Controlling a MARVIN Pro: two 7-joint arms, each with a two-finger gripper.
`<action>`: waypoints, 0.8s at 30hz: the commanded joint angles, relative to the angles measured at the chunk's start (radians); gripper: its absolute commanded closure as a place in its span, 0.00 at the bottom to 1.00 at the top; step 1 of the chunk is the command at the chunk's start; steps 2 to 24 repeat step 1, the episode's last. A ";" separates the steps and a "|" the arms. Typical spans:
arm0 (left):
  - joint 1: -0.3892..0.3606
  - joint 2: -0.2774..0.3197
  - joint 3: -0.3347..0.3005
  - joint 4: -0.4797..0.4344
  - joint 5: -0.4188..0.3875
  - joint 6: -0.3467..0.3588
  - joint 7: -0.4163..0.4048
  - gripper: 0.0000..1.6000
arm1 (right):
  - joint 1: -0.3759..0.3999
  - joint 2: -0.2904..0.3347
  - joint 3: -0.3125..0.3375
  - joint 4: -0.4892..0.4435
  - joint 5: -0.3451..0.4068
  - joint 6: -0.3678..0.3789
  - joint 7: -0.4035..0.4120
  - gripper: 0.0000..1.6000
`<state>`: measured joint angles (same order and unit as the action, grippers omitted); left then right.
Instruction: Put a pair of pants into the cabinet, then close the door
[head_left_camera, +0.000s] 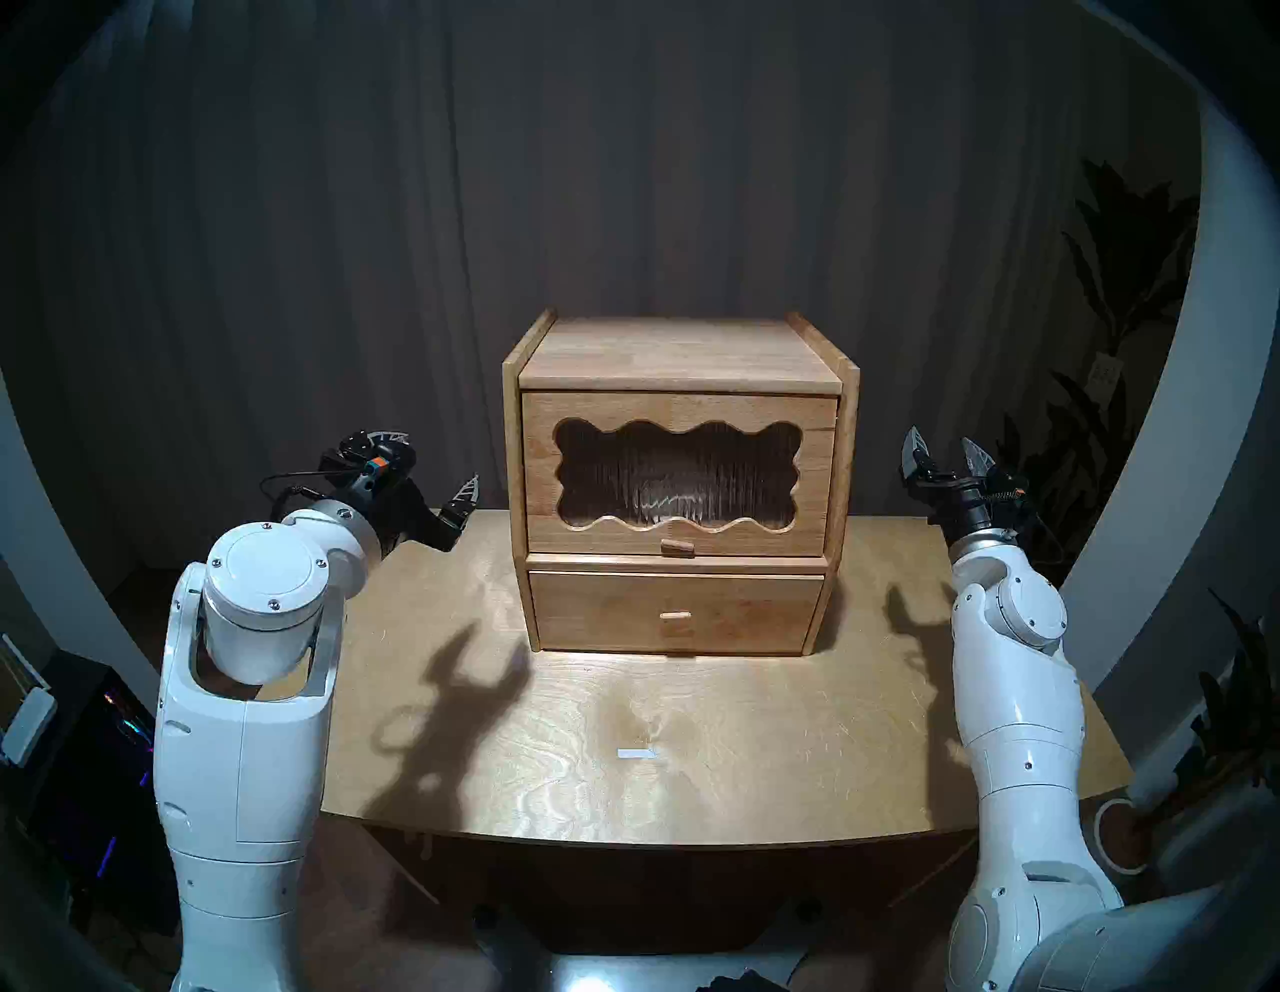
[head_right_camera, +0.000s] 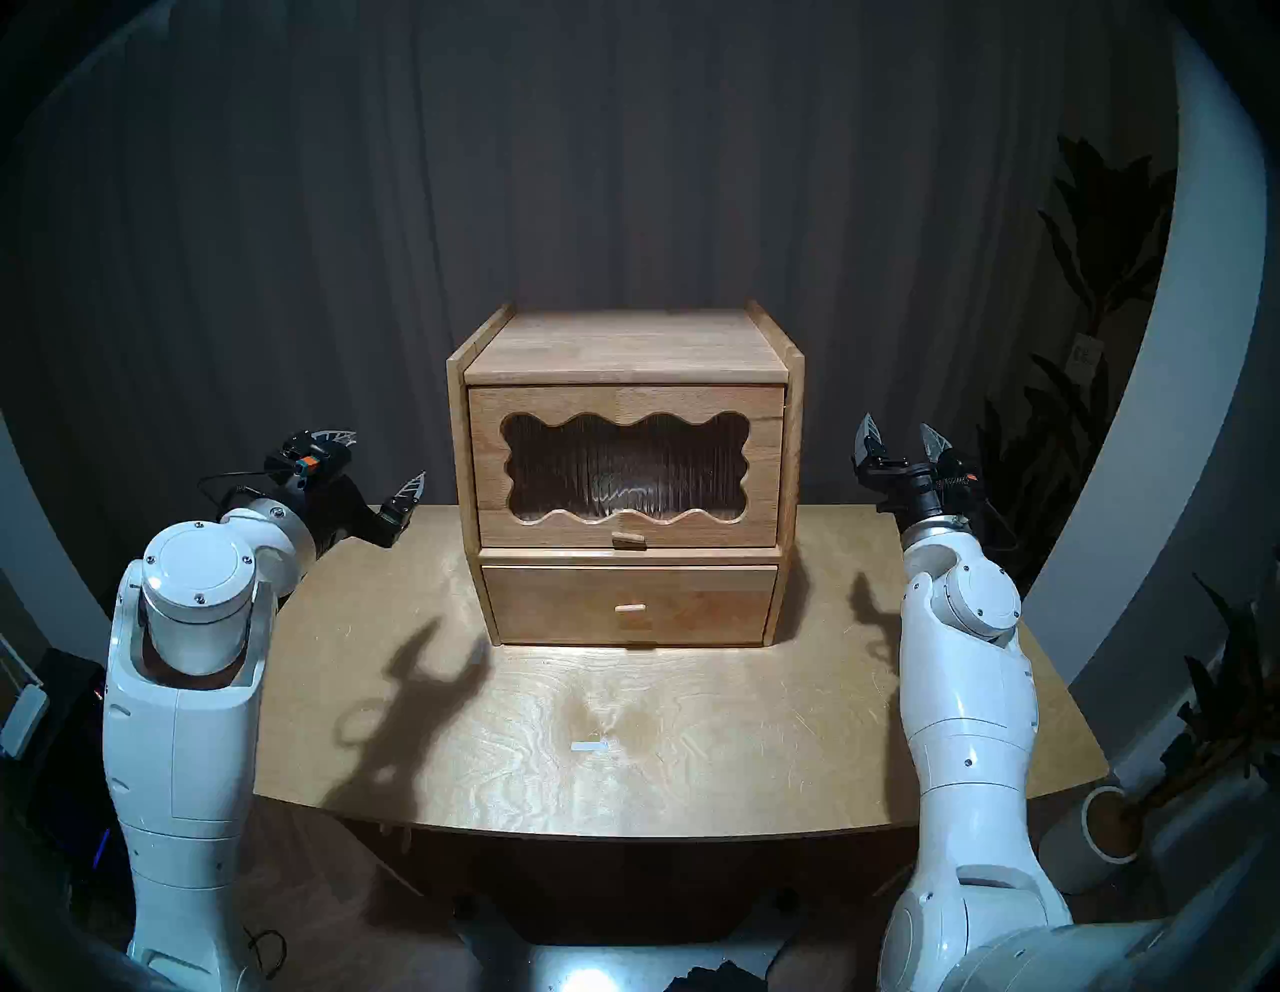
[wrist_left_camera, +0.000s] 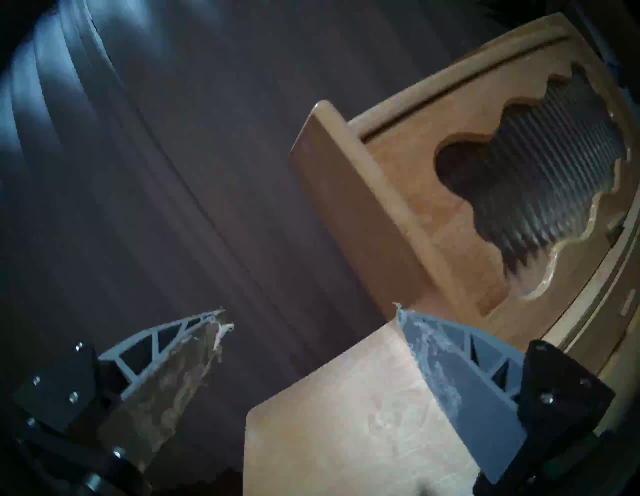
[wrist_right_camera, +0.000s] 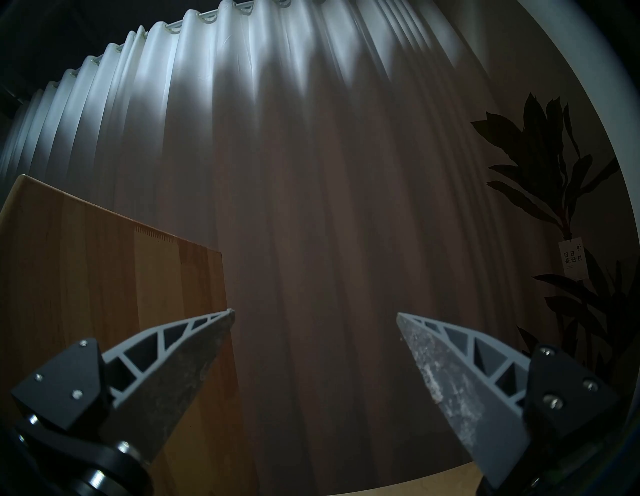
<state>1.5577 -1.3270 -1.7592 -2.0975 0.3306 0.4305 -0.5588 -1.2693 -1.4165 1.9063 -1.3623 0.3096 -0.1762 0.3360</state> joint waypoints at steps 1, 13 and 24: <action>0.020 -0.034 -0.041 -0.018 -0.098 -0.118 -0.012 0.00 | 0.015 0.002 -0.001 -0.030 -0.008 -0.026 -0.005 0.00; 0.020 -0.034 -0.041 -0.018 -0.098 -0.118 -0.012 0.00 | 0.015 0.002 -0.001 -0.030 -0.008 -0.026 -0.005 0.00; 0.020 -0.034 -0.041 -0.018 -0.098 -0.118 -0.012 0.00 | 0.015 0.002 -0.001 -0.030 -0.008 -0.026 -0.005 0.00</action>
